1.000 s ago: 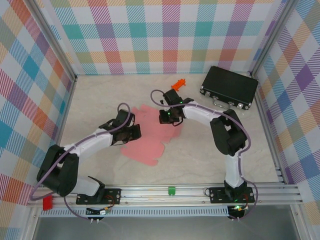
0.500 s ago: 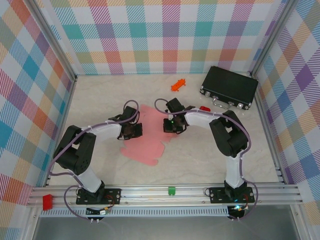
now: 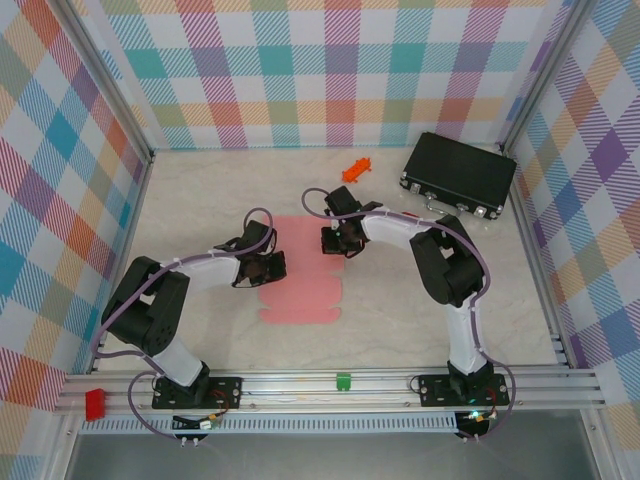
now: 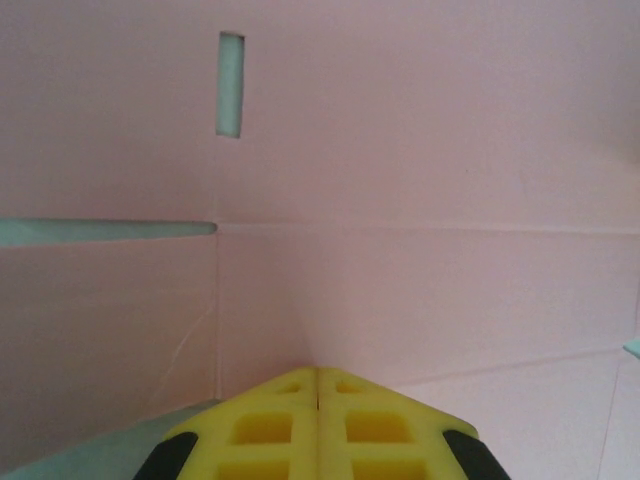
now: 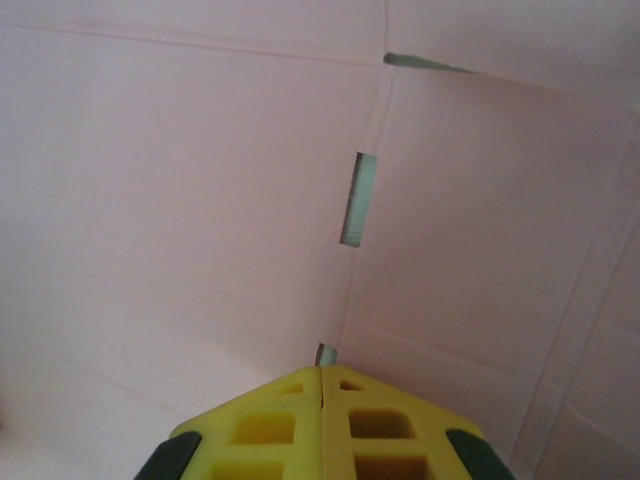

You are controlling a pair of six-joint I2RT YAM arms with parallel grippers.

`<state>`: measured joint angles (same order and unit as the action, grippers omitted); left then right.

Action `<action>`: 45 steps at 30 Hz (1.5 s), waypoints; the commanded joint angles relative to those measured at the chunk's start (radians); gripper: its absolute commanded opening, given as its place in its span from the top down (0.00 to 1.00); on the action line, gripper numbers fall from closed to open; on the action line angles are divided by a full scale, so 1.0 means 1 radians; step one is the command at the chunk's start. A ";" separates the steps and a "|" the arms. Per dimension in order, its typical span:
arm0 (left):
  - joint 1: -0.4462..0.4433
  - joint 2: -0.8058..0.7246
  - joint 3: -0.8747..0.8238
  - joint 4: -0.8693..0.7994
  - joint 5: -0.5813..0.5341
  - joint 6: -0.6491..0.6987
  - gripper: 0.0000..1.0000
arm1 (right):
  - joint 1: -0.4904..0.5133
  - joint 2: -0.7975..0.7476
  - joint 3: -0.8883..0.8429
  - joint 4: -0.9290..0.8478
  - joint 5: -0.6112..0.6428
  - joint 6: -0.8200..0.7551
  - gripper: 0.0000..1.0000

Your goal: Fold the paper box

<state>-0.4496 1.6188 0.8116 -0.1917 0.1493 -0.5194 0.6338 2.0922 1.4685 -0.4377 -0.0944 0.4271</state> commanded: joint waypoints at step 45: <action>0.223 0.402 0.638 -0.278 -0.120 0.239 0.50 | 0.004 0.089 0.006 0.075 -0.214 0.073 0.93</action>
<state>-0.2337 2.0106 1.4132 -0.4221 0.0170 -0.3016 0.6296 2.1612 1.4994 -0.3508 -0.3149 0.4885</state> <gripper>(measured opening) 0.501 0.067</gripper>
